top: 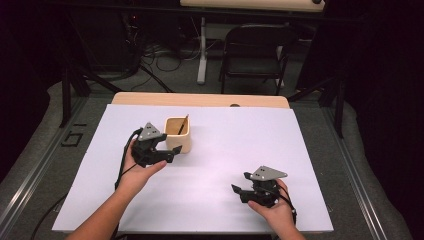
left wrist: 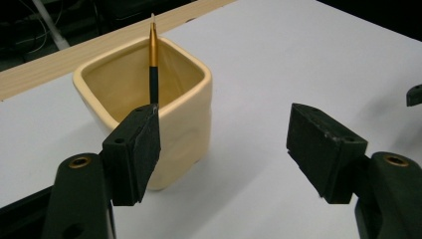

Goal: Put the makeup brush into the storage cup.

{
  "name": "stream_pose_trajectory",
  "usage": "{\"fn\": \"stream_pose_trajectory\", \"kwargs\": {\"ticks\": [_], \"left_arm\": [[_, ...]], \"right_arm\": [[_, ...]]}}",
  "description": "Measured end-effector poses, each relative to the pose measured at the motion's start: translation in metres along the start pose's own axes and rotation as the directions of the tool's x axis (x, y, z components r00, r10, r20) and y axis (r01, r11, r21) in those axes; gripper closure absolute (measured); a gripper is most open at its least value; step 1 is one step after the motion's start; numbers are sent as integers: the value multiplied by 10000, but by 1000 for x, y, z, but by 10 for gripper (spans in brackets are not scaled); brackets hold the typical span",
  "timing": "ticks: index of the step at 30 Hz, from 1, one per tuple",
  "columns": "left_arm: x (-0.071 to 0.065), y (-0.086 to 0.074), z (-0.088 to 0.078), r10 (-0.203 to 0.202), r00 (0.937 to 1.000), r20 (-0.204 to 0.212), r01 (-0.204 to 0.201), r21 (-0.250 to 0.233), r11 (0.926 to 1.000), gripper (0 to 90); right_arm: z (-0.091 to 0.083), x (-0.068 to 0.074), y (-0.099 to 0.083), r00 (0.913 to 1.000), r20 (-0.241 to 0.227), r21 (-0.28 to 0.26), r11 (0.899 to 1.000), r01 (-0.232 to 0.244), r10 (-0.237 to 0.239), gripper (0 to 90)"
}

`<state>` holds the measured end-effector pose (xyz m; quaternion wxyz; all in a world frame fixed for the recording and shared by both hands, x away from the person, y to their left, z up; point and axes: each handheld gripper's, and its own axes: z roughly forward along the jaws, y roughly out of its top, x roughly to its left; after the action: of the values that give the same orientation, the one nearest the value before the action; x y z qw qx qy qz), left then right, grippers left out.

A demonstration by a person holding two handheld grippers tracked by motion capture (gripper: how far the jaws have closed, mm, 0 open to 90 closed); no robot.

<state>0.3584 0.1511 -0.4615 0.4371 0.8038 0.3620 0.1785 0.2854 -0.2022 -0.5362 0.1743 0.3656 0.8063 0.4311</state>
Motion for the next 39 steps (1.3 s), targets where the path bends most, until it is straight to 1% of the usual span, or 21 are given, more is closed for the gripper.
{"fn": "stream_pose_trajectory", "kwargs": {"ticks": [1, 3, 4, 7, 9, 11, 14, 17, 18, 19, 21, 23, 25, 26, 27, 30, 31, 33, 35, 36, 39], "left_arm": [[-3, -3, -1, 15, 10000, 64, -15, -21, 10000, 300], [-4, -5, -1, 7, 10000, 98, -7, -31, 10000, 300], [-7, -8, -2, -11, 9998, 187, 12, -69, 10000, 300], [-10, -11, -3, 25, 9996, 268, -23, -57, 10000, 300], [-13, -16, -5, 88, 9994, 326, -86, -67, 9999, 300], [-14, -18, -6, 111, 9993, 354, -108, -66, 9999, 300], [-17, -26, -9, 102, 9992, 399, -100, -44, 9999, 300], [-18, -32, -10, 55, 9990, 445, -56, 23, 10000, 300], [-19, -34, -11, -15, 9988, 479, 13, 53, 10000, 300], [-18, -37, -12, 45, 9988, 491, -50, 95, 9999, 300], [-18, -42, -14, 25, 9987, 502, -30, 101, 9999, 300], [-17, -50, -18, -96, 9986, 525, 91, 86, 9999, 301], [-17, -53, -19, -98, 9986, 512, 94, 88, 9999, 301], [-15, -58, -22, -175, 9987, 477, 172, 84, 9998, 301], [-15, -58, -22, -175, 9987, 477, 172, 84, 9998, 301], [-13, -66, -27, -306, 9987, 414, 302, 108, 9995, 301], [-12, -72, -30, -397, 9985, 380, 392, 144, 9991, 301], [-11, -77, -32, -422, 9984, 388, 417, 151, 9990, 301], [-10, -83, -33, -541, 9979, 364, 538, 91, 9985, 301], [-10, -86, -33, -543, 9977, 397, 538, 138, 9985, 301], [-9, -91, -34, -535, 9982, 274, 532, 113, 9985, 301]], "right_arm": [[0, 0, 0, 10000, 2, 5, 10000, 3, -3, 364], [0, 0, 0, 10000, 3, 3, 10000, 1, -1, 364], [0, 0, 0, 10000, 5, 0, 10000, 2, -2, 364], [0, 0, 0, 10000, 23, -19, 10000, 13, -13, 364], [0, 0, 0, 10000, 32, -27, 10000, -2, 2, 364], [0, 0, 0, 10000, 61, -24, 10000, -31, 31, 364], [-1, -1, 0, 10000, 75, -30, 10000, -22, 22, 364], [-1, -1, 0, 10000, 80, -25, 10000, -3, 4, 364], [-1, -1, -1, 10000, 94, -15, 10000, 1, 0, 364], [-1, -1, -1, 9999, 133, -15, 10000, -28, 28, 364], [-2, -2, -1, 9999, 158, 12, 10000, -19, 19, 364], [-2, -3, -2, 9998, 199, 23, 10000, -56, 55, 364], [-3, -4, -2, 9998, 210, 95, 9999, -62, 60, 364], [-2, -4, -2, 9997, 253, 8, 10000, -74, 74, 364], [-2, -4, -2, 9997, 253, 8, 10000, -74, 74, 364], [-4, -5, -2, 9995, 299, 39, 9999, -103, 102, 364], [-4, -5, -2, 9995, 302, 34, 9999, -119, 118, 364], [-4, -5, -2, 9995, 299, 58, 9999, -119, 117, 363], [-4, -5, -2, 9995, 285, 77, 9999, -119, 117, 363], [-5, -5, -2, 9995, 283, 103, 9999, -110, 107, 363], [-5, -6, -2, 9994, 329, 29, 10000, -85, 84, 363]]}}
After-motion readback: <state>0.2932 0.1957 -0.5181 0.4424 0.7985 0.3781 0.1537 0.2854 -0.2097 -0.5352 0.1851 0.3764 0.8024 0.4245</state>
